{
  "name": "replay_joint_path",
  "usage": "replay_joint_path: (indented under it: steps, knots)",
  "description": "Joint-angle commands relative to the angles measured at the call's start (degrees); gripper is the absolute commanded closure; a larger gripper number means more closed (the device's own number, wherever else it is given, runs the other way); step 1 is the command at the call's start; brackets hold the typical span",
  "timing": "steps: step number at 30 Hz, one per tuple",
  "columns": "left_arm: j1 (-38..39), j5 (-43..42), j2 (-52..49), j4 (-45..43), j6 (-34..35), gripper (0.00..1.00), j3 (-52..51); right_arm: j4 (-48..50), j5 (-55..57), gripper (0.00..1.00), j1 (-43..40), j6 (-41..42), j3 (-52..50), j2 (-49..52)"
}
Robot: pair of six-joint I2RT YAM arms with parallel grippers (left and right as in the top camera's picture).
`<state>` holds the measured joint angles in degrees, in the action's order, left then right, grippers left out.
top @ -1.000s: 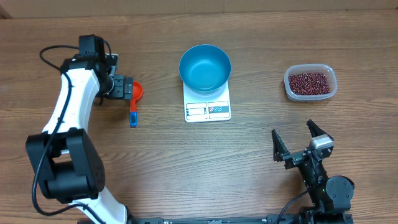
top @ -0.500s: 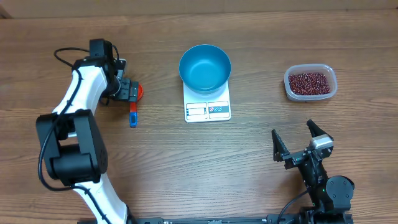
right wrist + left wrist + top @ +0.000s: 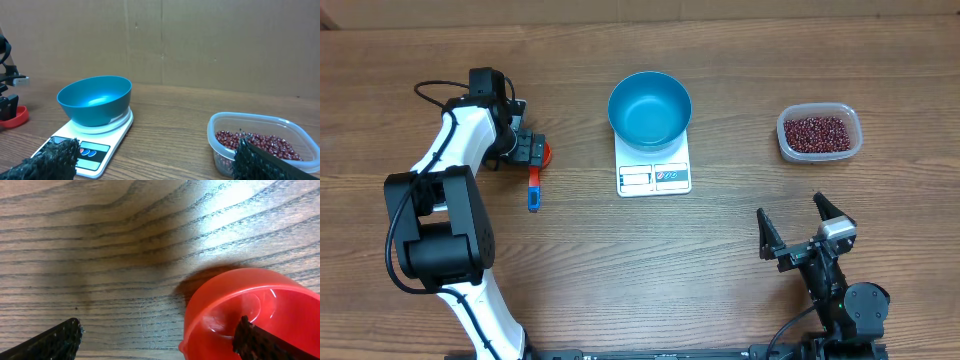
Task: Scoop item into bowl and weigh 150g on scale
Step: 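Reach the left gripper down to the red scoop's cup rim, then close the left gripper on the red scoop's cup rim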
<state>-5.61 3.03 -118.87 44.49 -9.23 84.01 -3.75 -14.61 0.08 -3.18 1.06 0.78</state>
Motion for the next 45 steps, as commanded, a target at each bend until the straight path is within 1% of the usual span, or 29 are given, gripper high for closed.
replay_joint_path:
  steps: [1,5,6,8,10,12,13,14,15,16,17,23,29,31,33,36,39,41,43,45]
  knots:
    - [0.39,-0.57,-0.72,-0.11,-1.03,0.00,1.33,0.20,0.37,0.00,-0.13,0.13,-0.61,-0.61]
    - [0.39,-1.66,-0.72,-0.17,-1.05,0.00,1.33,0.20,0.37,0.00,-0.13,0.13,-0.61,-0.61]
    - [0.39,-1.62,-0.72,-0.17,-1.05,0.07,1.33,0.20,0.37,0.00,-0.13,0.13,-0.61,-0.61]
    - [0.39,-1.62,-0.72,-0.22,-1.05,0.32,1.33,0.20,0.37,0.00,-0.13,0.13,-0.61,-0.61]
    - [0.39,-1.62,-0.72,-0.22,-1.03,0.51,1.33,0.20,0.37,0.00,-0.13,0.13,-0.61,-0.61]
    - [0.39,-1.62,-0.72,-0.20,-1.03,0.63,1.33,0.20,0.37,0.00,-0.13,0.13,-0.61,-0.61]
    - [0.39,-1.62,-0.72,-0.20,-1.03,0.71,1.33,0.20,0.37,0.00,-0.13,0.13,-0.61,-0.61]
    - [0.39,-1.62,-0.72,-0.20,-1.03,0.77,1.33,0.20,0.37,0.00,-0.13,0.13,-0.61,-0.61]
    - [0.39,-1.60,-0.72,-0.20,-1.03,0.86,1.33,0.22,0.37,0.00,-0.13,0.13,-0.61,-0.61]
    - [0.39,-1.60,-0.72,-0.20,-1.03,0.92,1.33,0.20,0.37,0.00,-0.13,0.13,-0.61,-0.61]
    - [0.39,-1.60,-0.72,-0.20,-1.03,0.96,1.33,0.20,0.37,0.00,-0.13,0.13,-0.61,-0.61]
    - [0.39,-1.62,-0.70,0.42,0.13,0.96,1.33,0.20,0.37,0.00,-0.13,0.13,-0.61,-0.61]
    - [0.39,-1.64,0.11,2.25,6.60,0.96,1.81,0.20,0.37,0.00,-0.13,0.13,-0.61,-0.61]
    - [0.39,-1.66,0.68,3.76,12.15,0.96,2.86,0.20,0.37,0.00,-0.13,0.13,-0.61,-0.61]
    - [0.37,-1.62,1.42,6.62,21.05,0.96,4.81,0.20,0.37,0.00,-0.13,0.13,-0.61,-0.61]
    - [0.37,-1.64,2.54,13.07,32.57,0.96,9.35,0.20,0.39,0.00,-0.13,0.13,-0.61,-0.61]
    - [0.37,-2.56,3.37,22.27,45.29,0.96,14.71,0.20,0.37,0.00,-0.13,0.13,-0.61,-0.61]
    - [0.37,-5.75,3.78,28.59,48.81,0.96,17.99,0.20,0.37,0.00,-0.13,0.13,-0.61,-0.61]
    - [0.37,-9.60,4.13,33.09,48.92,0.96,20.17,0.20,0.37,0.00,-0.13,0.13,-0.61,-0.61]
    - [0.39,-10.67,4.50,34.84,49.20,0.96,20.94,0.20,0.37,0.00,-0.13,0.13,-0.61,-0.61]
